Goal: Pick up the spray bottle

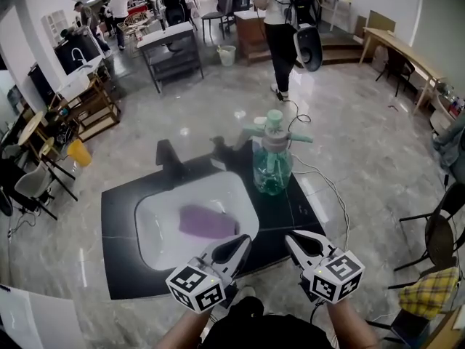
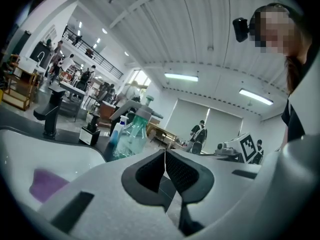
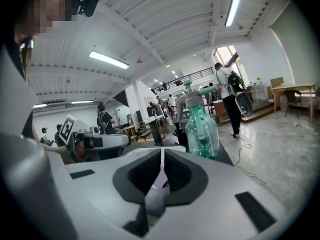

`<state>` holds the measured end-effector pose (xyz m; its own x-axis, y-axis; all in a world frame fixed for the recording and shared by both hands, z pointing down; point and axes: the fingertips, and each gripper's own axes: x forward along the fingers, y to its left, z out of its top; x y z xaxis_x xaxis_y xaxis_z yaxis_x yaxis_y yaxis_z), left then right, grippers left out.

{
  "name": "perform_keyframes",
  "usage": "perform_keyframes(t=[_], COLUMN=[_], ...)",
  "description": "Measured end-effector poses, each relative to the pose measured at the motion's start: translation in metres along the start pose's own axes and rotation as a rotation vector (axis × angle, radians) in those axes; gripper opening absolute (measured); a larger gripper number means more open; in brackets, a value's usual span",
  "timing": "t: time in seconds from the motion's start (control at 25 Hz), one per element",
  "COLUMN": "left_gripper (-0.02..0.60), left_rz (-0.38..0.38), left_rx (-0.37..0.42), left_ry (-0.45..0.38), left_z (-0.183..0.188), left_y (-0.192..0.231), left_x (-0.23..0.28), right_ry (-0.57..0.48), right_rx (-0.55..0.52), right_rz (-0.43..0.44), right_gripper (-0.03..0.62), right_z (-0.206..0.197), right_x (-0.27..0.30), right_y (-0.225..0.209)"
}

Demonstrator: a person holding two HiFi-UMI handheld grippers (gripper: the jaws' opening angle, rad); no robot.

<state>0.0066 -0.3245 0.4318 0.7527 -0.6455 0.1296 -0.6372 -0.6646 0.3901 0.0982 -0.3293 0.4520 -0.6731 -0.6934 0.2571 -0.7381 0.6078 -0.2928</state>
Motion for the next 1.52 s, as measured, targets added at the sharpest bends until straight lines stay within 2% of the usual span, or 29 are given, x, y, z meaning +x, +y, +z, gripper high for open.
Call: perform_keyframes(t=[0.56, 0.92, 1.08, 1.36, 1.4, 1.44, 1.48, 1.52], left_gripper=[0.008, 0.008, 0.008, 0.009, 0.009, 0.009, 0.009, 0.009], left_rz=[-0.102, -0.157, -0.153, -0.095, -0.088, -0.082, -0.078, -0.076], left_rx=[0.016, 0.024, 0.015, 0.033, 0.039, 0.044, 0.049, 0.053], left_ry=[0.054, 0.046, 0.02, 0.004, 0.001, -0.004, -0.01, -0.016], left_z=[0.022, 0.041, 0.049, 0.066, 0.069, 0.072, 0.074, 0.076], left_y=[0.071, 0.096, 0.102, 0.112, 0.114, 0.116, 0.118, 0.12], left_x=[0.024, 0.05, 0.068, 0.106, 0.11, 0.114, 0.118, 0.122], right_ry=[-0.004, -0.052, -0.076, -0.12, -0.123, -0.125, -0.126, -0.129], right_rx=[-0.004, -0.029, -0.046, -0.05, -0.051, -0.054, -0.056, -0.059], right_rz=[-0.068, -0.116, -0.109, -0.091, -0.084, -0.073, -0.061, -0.052], right_gripper=[0.008, 0.009, 0.009, 0.011, 0.029, 0.095, 0.135, 0.138], right_z=[0.025, 0.055, 0.069, 0.095, 0.098, 0.1, 0.101, 0.102], right_x=[0.078, 0.097, 0.103, 0.11, 0.113, 0.115, 0.118, 0.12], right_y=[-0.017, -0.033, -0.048, -0.086, -0.089, -0.092, -0.094, -0.096])
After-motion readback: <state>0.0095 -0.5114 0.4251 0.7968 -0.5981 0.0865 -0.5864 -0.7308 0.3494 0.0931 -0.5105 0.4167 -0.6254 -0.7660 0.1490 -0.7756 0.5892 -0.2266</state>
